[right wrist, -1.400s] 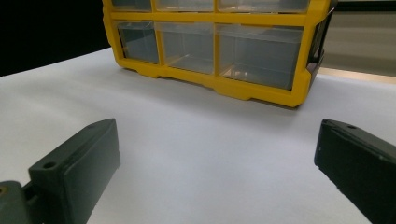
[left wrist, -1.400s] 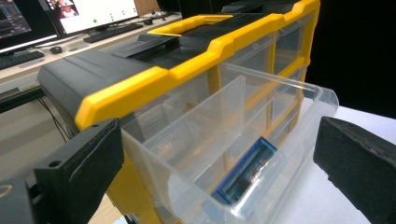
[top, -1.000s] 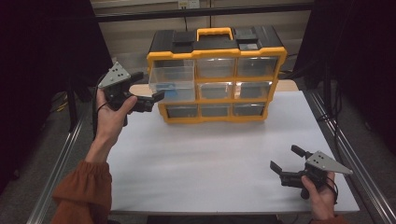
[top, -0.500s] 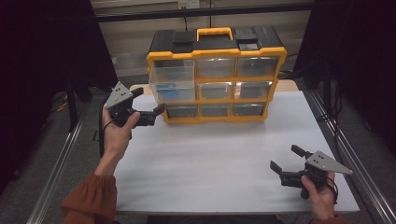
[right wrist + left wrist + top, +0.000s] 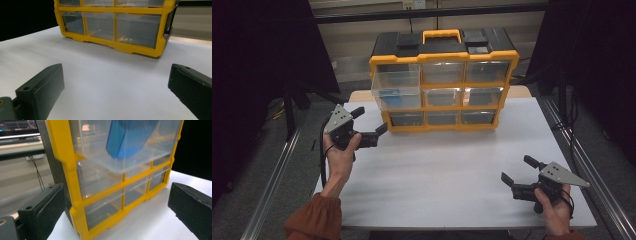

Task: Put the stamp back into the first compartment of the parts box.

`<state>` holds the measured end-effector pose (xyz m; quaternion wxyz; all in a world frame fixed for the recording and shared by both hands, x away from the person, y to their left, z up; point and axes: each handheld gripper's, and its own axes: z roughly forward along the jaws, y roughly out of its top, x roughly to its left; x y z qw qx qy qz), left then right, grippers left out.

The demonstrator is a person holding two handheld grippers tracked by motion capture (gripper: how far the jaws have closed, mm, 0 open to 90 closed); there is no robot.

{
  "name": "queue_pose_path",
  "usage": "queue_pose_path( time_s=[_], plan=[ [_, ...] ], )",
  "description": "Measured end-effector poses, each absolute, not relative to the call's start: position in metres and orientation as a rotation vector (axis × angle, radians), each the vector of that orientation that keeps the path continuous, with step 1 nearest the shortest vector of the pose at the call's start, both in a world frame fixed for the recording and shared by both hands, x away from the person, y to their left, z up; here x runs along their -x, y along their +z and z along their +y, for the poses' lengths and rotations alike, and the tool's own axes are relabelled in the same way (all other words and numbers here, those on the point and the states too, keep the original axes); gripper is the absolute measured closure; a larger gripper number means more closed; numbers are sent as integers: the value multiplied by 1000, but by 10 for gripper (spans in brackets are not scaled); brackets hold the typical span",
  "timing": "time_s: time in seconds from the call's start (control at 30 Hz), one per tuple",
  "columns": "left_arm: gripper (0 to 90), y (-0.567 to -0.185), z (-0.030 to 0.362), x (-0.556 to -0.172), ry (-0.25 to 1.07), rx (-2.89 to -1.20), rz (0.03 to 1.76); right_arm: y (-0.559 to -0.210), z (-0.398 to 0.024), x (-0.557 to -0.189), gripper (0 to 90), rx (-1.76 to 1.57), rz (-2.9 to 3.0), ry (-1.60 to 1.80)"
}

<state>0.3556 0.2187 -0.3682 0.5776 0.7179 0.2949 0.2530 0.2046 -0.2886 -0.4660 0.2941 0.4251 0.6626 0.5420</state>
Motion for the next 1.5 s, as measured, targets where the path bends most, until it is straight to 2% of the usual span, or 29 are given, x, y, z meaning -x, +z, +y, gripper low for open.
queue_pose_path(
  time_s=[0.43,0.7,1.5],
  plan=[
    [17,-407,217,-342,590,-1681,716,-466,-289,-205,4,-1132,1763,1444],
    [22,-438,230,-331,594,-1657,809,-466,-289,-204,5,-1139,1759,1442],
    [25,-456,262,-276,590,-1592,863,-465,-290,-203,5,-1146,1742,1451]
  ],
)
